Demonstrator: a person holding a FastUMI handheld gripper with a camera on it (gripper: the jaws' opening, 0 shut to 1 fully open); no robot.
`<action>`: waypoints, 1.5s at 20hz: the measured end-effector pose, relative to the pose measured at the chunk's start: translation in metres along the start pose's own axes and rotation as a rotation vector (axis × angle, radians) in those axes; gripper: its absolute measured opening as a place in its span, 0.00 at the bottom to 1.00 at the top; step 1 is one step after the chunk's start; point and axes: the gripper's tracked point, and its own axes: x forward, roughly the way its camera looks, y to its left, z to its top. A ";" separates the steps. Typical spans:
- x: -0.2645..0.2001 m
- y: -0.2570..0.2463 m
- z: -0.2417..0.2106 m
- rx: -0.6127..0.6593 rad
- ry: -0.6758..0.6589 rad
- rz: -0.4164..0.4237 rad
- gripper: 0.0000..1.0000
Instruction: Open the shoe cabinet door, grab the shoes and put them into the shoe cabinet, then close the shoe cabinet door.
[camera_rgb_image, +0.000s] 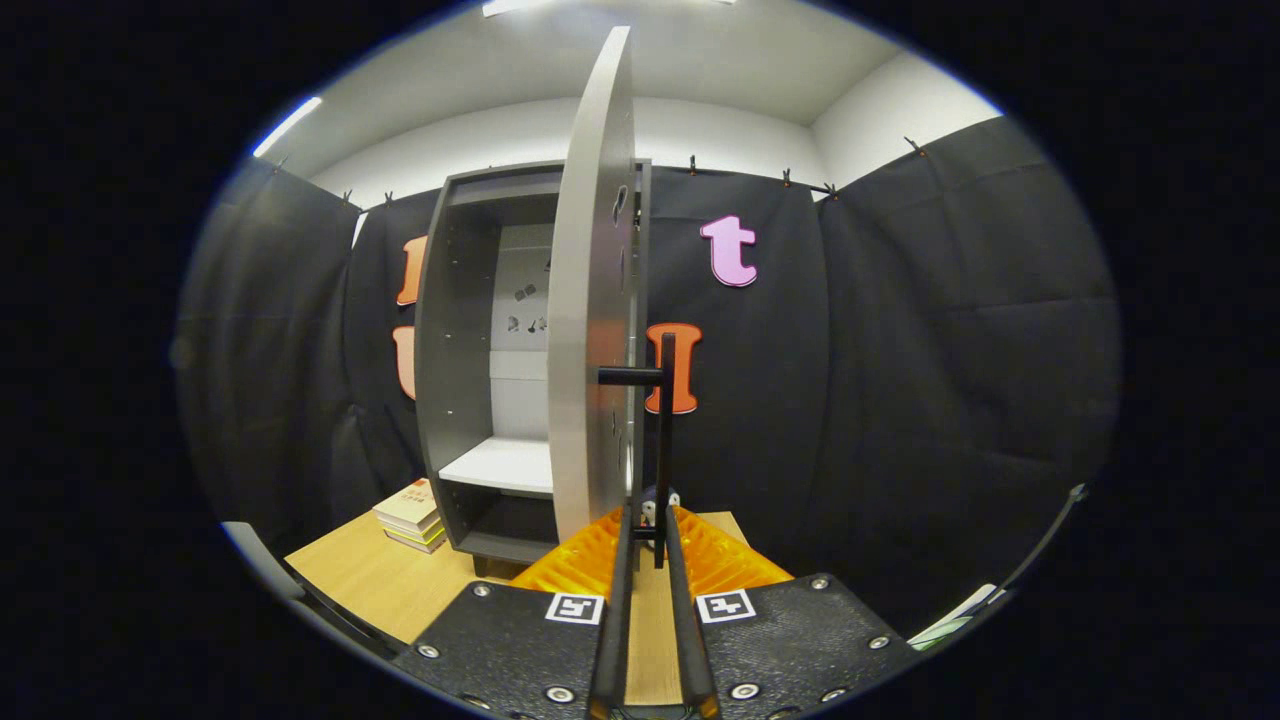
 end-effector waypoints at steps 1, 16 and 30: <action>-0.001 -0.009 -0.002 0.008 0.004 -0.008 0.16; -0.034 0.038 -0.004 -0.035 0.000 0.036 0.16; -0.004 0.194 -0.085 0.041 0.206 0.052 0.20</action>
